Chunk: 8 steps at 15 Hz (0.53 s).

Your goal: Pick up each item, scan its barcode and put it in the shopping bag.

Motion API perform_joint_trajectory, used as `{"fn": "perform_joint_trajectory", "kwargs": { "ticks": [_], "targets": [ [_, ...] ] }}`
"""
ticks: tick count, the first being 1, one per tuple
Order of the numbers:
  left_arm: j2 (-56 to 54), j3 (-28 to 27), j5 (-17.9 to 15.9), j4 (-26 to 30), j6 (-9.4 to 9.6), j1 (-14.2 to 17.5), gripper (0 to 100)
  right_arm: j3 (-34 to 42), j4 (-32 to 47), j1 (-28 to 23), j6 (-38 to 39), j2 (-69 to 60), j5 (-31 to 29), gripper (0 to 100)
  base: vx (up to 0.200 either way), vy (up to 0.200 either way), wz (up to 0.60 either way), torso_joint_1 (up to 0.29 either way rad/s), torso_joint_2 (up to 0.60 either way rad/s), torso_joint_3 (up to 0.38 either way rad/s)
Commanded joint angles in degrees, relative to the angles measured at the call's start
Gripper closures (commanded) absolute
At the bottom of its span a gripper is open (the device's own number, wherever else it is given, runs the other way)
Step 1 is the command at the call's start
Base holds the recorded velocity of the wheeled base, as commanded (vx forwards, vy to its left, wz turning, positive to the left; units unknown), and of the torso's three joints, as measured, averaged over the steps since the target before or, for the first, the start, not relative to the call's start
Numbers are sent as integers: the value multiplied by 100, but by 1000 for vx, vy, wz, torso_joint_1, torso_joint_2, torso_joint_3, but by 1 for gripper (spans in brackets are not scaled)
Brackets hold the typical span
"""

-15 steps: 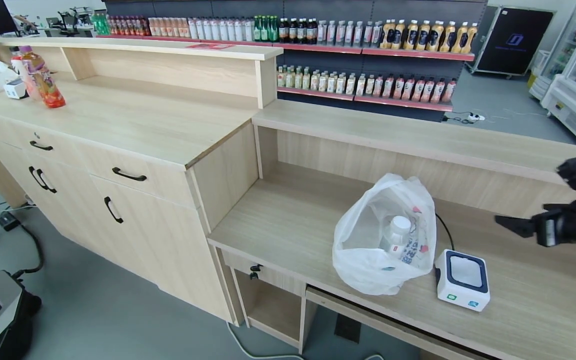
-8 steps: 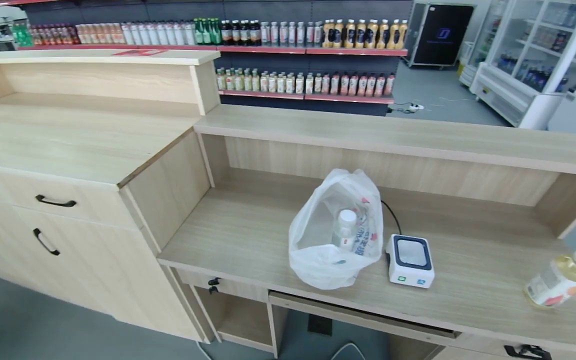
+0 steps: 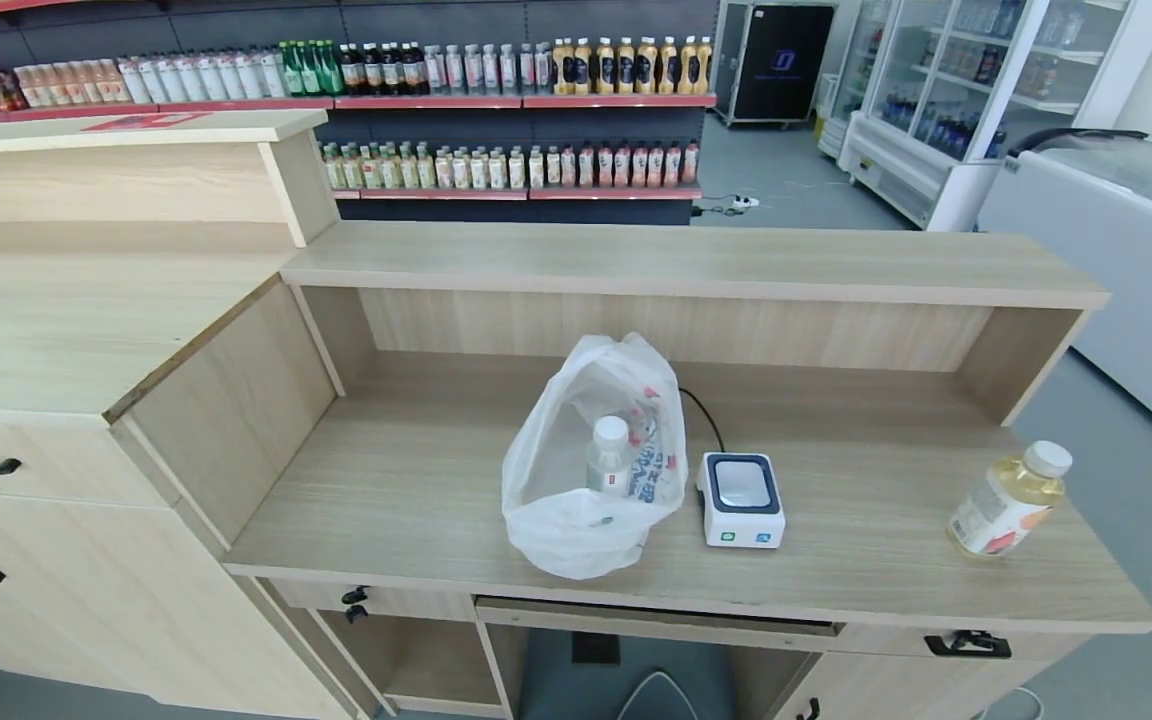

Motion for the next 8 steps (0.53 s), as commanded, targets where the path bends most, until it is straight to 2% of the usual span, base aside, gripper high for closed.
{"fn": "perform_joint_trajectory", "kwargs": {
  "ticks": [1, 5, 8],
  "targets": [
    [-2, 0, 2, 0, 2, 8, 0, -6, -708, 285, -95, 1110, 219, 0, 0, 0, 0, 0, 0, 0],
    [-2, 0, 2, 0, 2, 8, 0, -6, -989, 417, -904, 1734, 588, 0, 0, 0, 0, 0, 0, 0],
    [-2, 0, 2, 0, 2, 8, 0, -6, -1183, 435, -1071, 2041, 667, 0, 0, 0, 0, 0, 0, 0]
  ]
}}
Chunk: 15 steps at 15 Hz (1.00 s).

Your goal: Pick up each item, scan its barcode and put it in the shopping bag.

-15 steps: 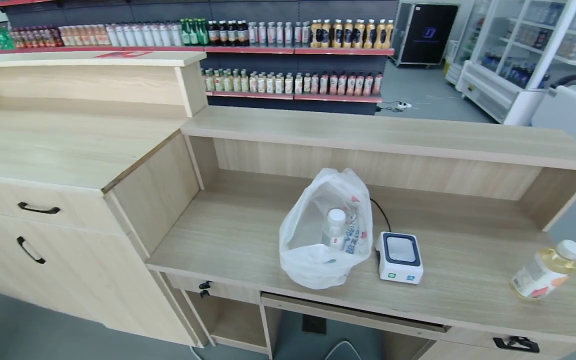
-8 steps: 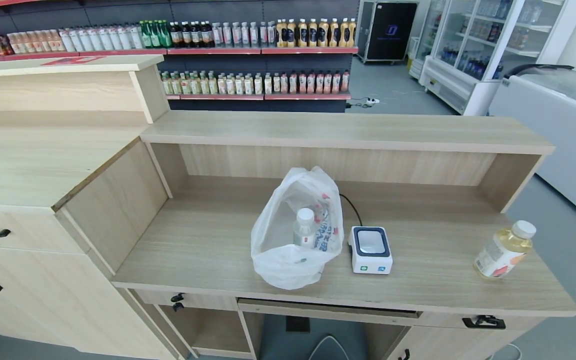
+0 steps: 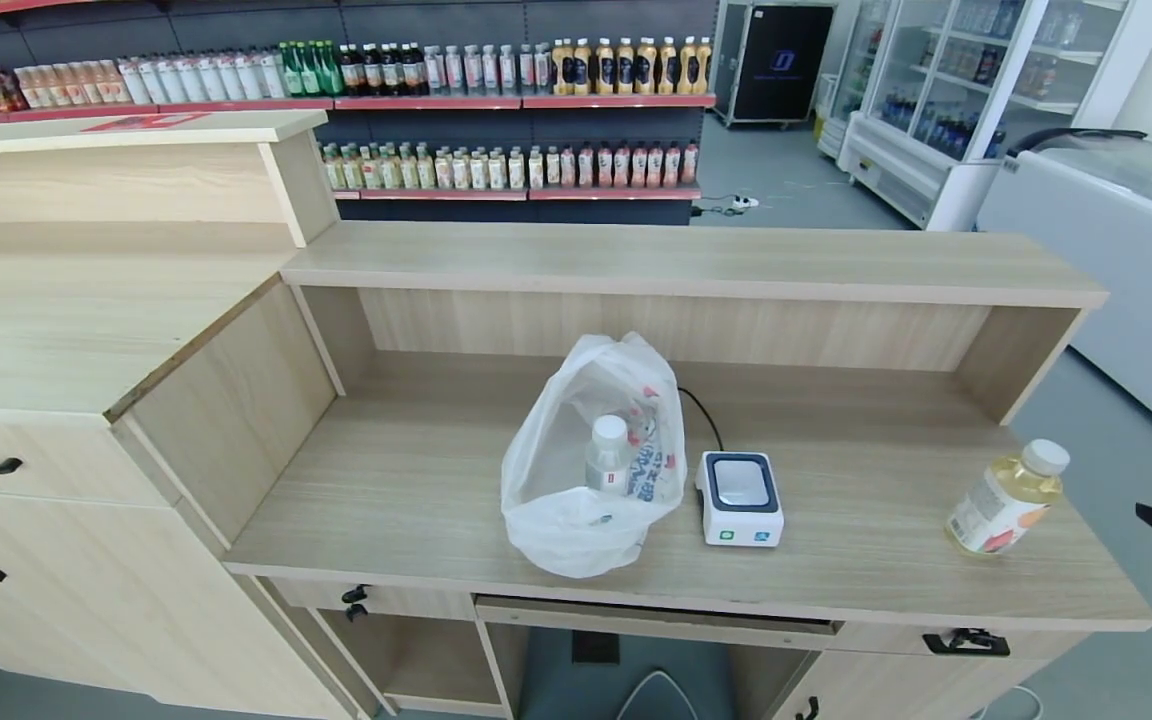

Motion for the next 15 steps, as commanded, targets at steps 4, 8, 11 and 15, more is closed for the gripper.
{"fn": "perform_joint_trajectory", "kwargs": {
  "ticks": [4, 8, 11, 15],
  "targets": [
    [-2, 0, 4, 0, 2, 4, 0, -98, -152, 235, -64, 809, 273, 0, 0, 0, 0, 0, 0, 0],
    [-2, 0, 4, 0, 2, 4, 0, -204, -486, 472, -99, 1266, 291, 0, 0, 0, 0, 0, 0, 0],
    [-2, 0, 4, 0, 2, 4, 0, -300, -943, 789, -99, 1591, 291, 0, 0, 0, 0, 0, 0, 0],
    [-2, 0, 4, 0, 2, 4, 0, -353, -1286, 1035, -81, 1899, 282, 0, 0, 0, 0, 0, 0, 0]
  ]
}}
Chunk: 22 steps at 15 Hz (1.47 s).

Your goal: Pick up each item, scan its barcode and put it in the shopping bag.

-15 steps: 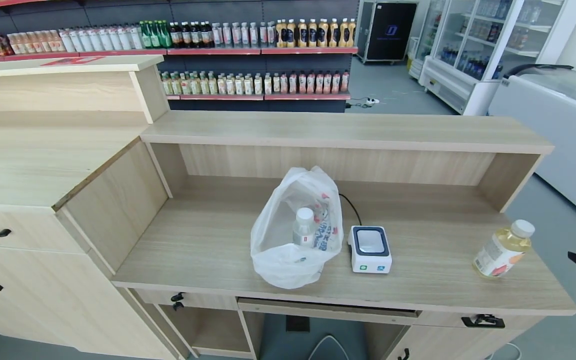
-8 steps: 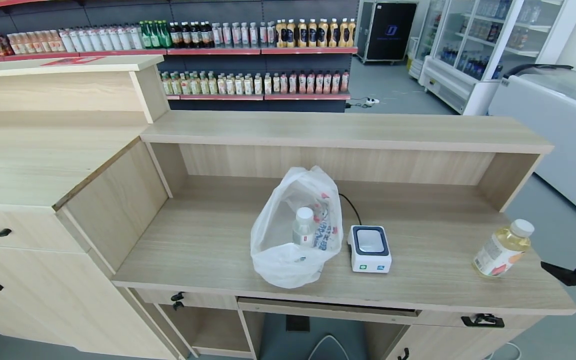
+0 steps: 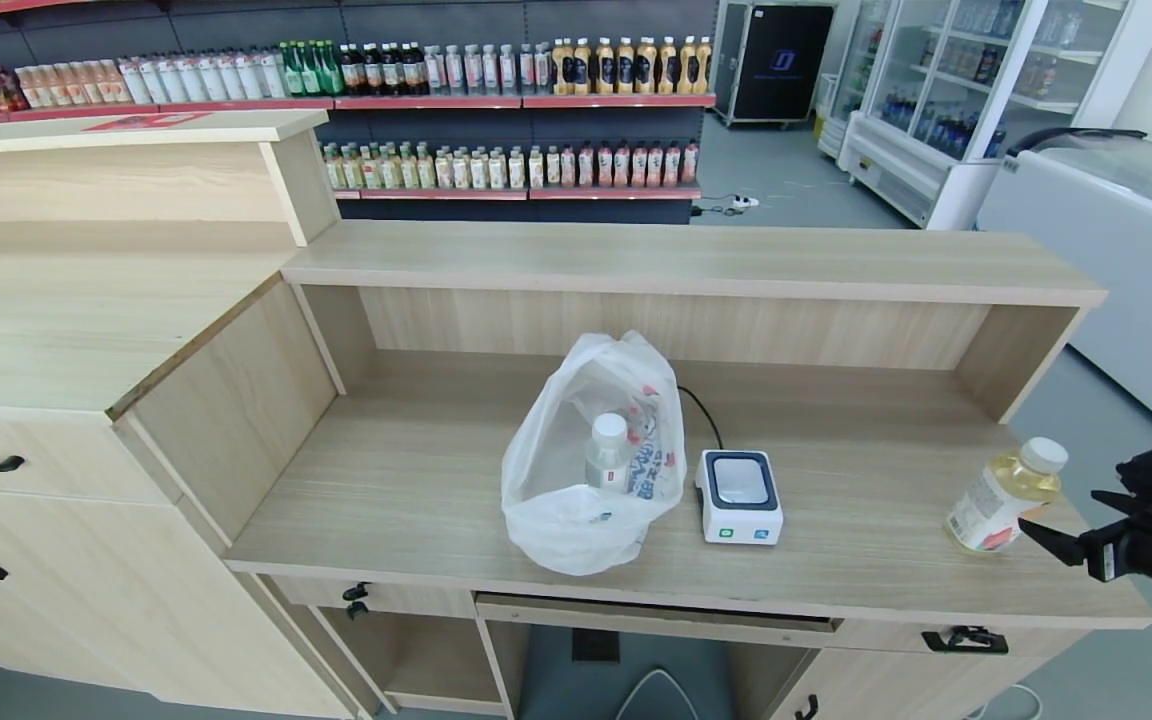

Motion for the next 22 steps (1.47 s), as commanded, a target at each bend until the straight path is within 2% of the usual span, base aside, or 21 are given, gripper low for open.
{"fn": "perform_joint_trajectory", "kwargs": {
  "ticks": [1, 8, 15, 22],
  "targets": [
    [-2, 0, 2, 0, 0, 0, 0, -45, -18, 76, 1, 217, 1, 0, 0, 0, 0, 0, 0, 0],
    [-2, 0, 2, 0, 0, 0, 0, -520, -27, 401, 291, 543, -8, 0, 0, 0, 0, 0, 0, 0],
    [-2, 0, 2, 0, 0, 0, 0, -660, -35, 717, 300, 745, -8, 0, 0, 0, 0, 0, 0, 0],
    [-2, 0, 2, 0, 0, 0, 0, -1117, -97, 893, 309, 1035, -35, 0, 0, 0, 0, 0, 0, 0]
  ]
}}
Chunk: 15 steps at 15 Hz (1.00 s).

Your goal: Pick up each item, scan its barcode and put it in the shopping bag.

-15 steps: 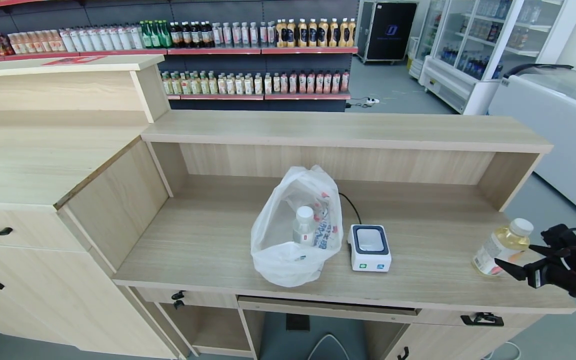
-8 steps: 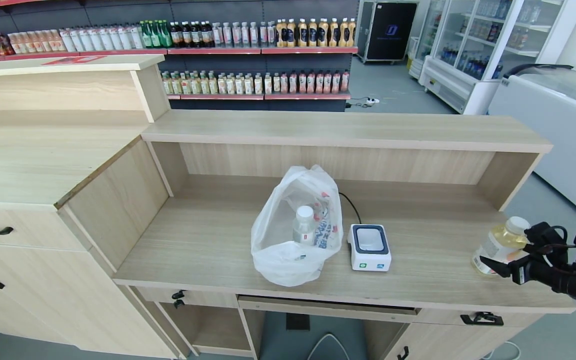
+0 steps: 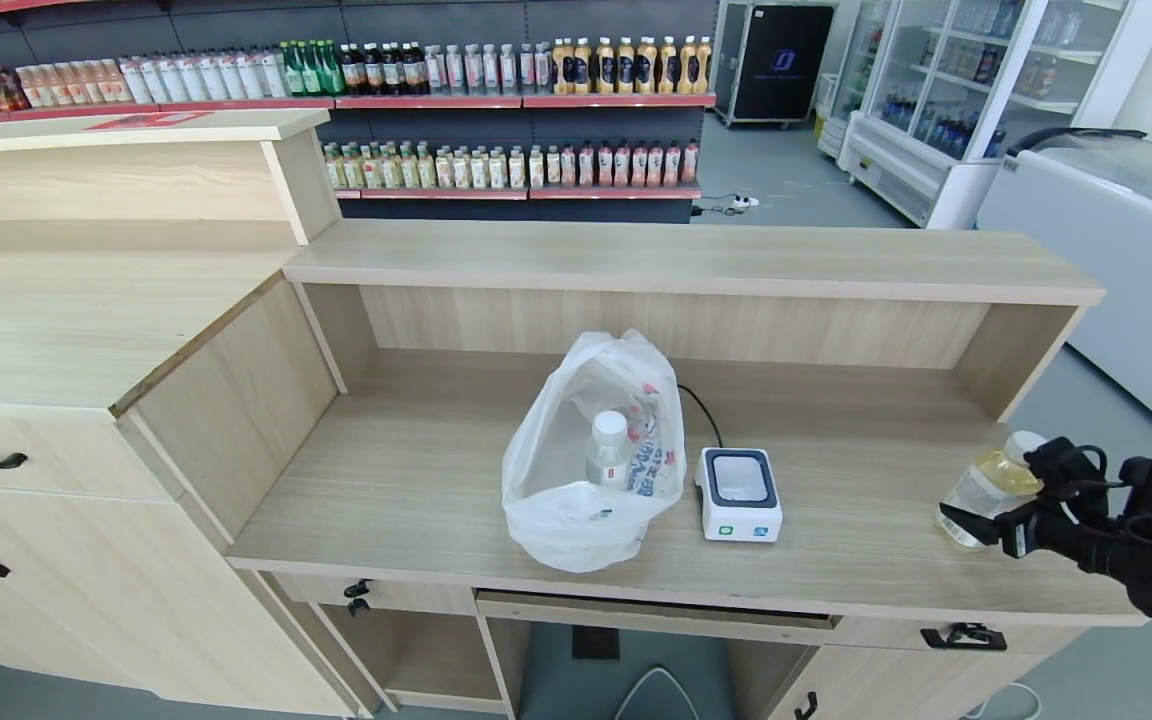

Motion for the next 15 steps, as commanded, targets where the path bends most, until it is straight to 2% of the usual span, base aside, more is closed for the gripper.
{"fn": "perform_joint_trajectory", "kwargs": {
  "ticks": [1, 5, 7, 12, 13, 15],
  "targets": [
    [-2, 0, 2, 0, 0, 0, 0, -127, -8, 32, -6, 131, 3, 0, 0, 0, 0, 0, 0, 0],
    [-2, 0, 2, 0, 0, 0, 0, -303, -8, 102, 3, 271, -14, 0, 0, 0, 0, 0, 0, 0],
    [-2, 0, 2, 0, 0, 0, 0, -382, -8, 225, 3, 342, -260, 0, 0, 0, 0, 0, 0, 0],
    [-2, 0, 2, 0, 0, 0, 0, -487, -26, 348, 3, 438, -252, 0, 0, 0, 0, 0, 0, 0],
    [-2, 0, 2, 0, 0, 0, 0, -549, -52, 383, 3, 438, -260, 100, 0, 0, 0, 0, 0, 0],
    [-2, 0, 2, 0, 0, 0, 0, -584, -61, 427, -6, 438, -269, 100, 0, 0, 0, 0, 0, 0]
  ]
}}
